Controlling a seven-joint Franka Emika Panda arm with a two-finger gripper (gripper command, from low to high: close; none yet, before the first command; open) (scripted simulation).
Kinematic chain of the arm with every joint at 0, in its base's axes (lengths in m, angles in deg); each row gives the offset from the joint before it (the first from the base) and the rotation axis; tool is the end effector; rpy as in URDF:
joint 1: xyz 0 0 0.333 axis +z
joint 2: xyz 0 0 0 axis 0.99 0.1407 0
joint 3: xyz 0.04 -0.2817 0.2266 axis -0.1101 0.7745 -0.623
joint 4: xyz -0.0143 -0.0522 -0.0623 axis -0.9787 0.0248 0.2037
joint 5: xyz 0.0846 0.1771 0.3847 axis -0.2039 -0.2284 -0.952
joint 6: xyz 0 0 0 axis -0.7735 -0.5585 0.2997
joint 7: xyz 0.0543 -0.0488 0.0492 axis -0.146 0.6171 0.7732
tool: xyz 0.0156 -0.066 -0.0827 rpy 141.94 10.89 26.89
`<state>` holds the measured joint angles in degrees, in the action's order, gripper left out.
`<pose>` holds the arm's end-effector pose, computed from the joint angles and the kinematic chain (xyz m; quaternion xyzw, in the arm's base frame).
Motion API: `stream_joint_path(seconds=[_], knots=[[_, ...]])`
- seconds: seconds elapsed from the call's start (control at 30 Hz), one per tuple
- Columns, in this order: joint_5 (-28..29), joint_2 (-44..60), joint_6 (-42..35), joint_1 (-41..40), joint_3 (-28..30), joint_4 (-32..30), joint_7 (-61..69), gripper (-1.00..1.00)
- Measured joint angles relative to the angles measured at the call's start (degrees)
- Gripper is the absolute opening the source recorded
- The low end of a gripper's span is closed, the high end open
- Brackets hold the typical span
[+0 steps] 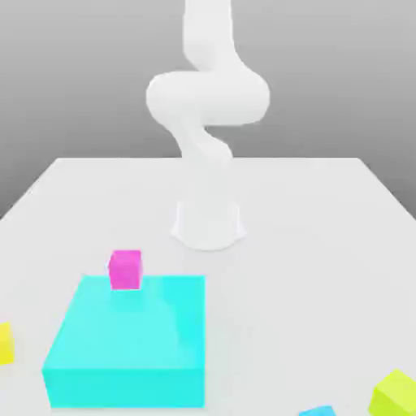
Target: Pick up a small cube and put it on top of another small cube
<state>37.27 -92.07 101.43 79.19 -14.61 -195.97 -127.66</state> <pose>0.3880 -0.0233 0.7149 -0.8408 0.4047 -0.3331 0.1351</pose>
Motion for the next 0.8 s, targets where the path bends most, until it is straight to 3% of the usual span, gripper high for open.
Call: stream_joint_path(seconds=[0.47, 0.8], knots=[[2.3, 29.4, 9.7, -12.6, 6.7, -1.1, -13.5, 0.0], [-4.3, 50.4, 16.6, -21.7, 11.3, -1.9, -17.2, 0.0]])
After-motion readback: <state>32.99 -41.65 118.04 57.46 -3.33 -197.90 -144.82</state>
